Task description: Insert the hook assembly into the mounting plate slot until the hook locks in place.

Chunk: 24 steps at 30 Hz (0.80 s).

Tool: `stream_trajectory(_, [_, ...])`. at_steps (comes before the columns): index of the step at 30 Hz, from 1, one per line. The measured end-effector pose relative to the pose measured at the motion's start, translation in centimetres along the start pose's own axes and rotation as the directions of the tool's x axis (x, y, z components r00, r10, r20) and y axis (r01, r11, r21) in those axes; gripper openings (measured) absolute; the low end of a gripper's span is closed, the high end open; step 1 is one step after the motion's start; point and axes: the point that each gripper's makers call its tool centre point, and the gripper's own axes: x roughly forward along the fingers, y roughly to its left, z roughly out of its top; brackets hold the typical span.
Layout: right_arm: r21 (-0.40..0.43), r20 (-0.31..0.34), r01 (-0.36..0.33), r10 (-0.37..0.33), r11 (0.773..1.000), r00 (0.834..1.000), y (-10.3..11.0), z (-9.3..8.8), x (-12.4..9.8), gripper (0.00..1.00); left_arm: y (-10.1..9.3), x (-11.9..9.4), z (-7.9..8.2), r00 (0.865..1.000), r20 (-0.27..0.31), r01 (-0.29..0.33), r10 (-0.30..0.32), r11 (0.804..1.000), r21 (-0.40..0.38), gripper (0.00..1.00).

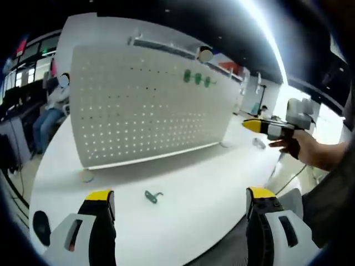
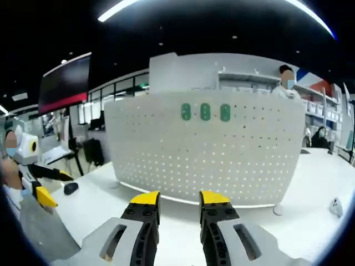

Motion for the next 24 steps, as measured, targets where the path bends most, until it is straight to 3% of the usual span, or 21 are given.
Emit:
stream_trajectory(3, [0.03, -0.023, -0.073, 0.074, 0.997, 0.997, 2.0, -1.4, -0.3, 0.27, 0.0, -0.1, -0.9, 0.999, -0.038, 0.001, -0.001, 1.0, -0.005, 1.0])
stream_trajectory(12, [0.006, -0.105, -0.17, 0.17, 0.985, 0.98, 5.4, -4.6, -1.2, 0.26, 0.5, -0.5, -2.7, 0.994, -0.105, 0.004, -0.006, 1.0, -0.02, 0.99])
stream_trajectory(24, [-0.012, -0.2, -0.242, 0.235, 0.97, 0.951, 7.3, -8.3, -1.6, 0.25, 0.5, -0.2, -3.7, 0.989, -0.149, 0.011, -0.013, 1.0, -0.012, 0.98])
